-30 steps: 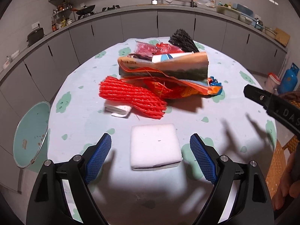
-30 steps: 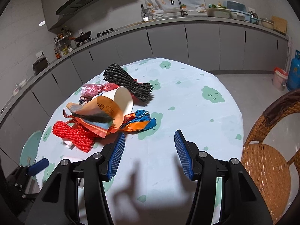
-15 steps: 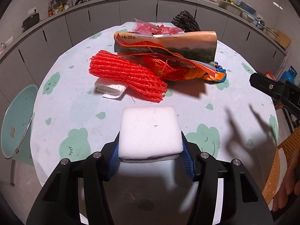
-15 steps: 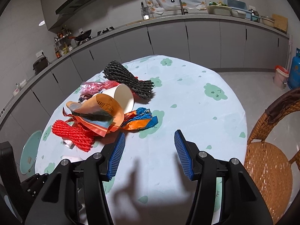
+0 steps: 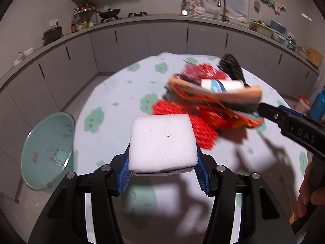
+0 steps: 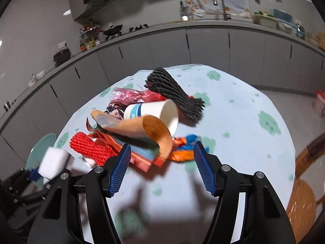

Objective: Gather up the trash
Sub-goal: 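Grasp the orange snack wrapper with the right gripper while the left gripper holds the sponge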

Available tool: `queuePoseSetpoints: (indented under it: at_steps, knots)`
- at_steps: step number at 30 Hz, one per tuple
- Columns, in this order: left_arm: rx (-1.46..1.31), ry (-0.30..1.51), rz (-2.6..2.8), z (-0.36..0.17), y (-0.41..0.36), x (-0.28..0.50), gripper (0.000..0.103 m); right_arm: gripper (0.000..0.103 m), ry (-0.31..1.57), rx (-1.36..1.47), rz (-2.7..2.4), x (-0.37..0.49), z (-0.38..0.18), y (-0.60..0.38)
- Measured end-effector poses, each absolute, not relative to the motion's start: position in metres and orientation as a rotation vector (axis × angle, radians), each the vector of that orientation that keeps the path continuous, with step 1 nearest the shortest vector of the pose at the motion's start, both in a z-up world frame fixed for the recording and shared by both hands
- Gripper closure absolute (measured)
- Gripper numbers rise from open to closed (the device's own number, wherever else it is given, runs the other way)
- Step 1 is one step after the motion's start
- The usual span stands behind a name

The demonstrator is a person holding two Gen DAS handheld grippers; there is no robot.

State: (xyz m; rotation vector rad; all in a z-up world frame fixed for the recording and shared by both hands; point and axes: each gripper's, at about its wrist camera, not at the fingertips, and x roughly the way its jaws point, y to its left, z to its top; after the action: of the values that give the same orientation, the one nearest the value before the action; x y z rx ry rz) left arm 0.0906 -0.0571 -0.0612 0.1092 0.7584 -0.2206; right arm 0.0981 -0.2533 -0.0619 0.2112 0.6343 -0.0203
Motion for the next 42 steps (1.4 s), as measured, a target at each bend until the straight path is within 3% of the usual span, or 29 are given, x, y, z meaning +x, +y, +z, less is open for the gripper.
queuePoseSetpoints:
  at_steps: [2, 8, 10, 11, 12, 14, 22, 42]
  knots:
    - [0.102, 0.751, -0.212, -0.058, -0.054, 0.099, 0.048, 0.038, 0.642, 0.190, -0.008, 0.108, -0.062, -0.251]
    - [0.100, 0.753, -0.206, -0.054, -0.051, 0.124, 0.048, 0.021, 0.651, 0.106, 0.068, 0.136, -0.060, -0.242]
    - [0.096, 0.756, -0.200, -0.054, -0.049, 0.129, 0.048, 0.022, 0.666, 0.074, 0.094, 0.146, -0.064, -0.238]
    - [0.095, 0.758, -0.199, -0.054, -0.048, 0.131, 0.048, 0.025, 0.684, 0.066, 0.109, 0.152, -0.067, -0.236]
    - [0.097, 0.759, -0.198, -0.054, -0.047, 0.132, 0.048, 0.037, 0.703, 0.063, 0.118, 0.156, -0.071, -0.234]
    - [0.109, 0.756, -0.186, -0.054, -0.046, 0.133, 0.048, 0.053, 0.723, 0.071, 0.136, 0.159, -0.075, -0.231]
    - [0.095, 0.758, -0.172, -0.054, -0.038, 0.132, 0.048, 0.087, 0.701, 0.137, 0.136, 0.145, -0.073, -0.228]
    - [0.054, 0.685, -0.094, -0.025, 0.002, 0.112, 0.048, 0.094, 0.488, 0.308, 0.136, 0.079, -0.015, -0.202]
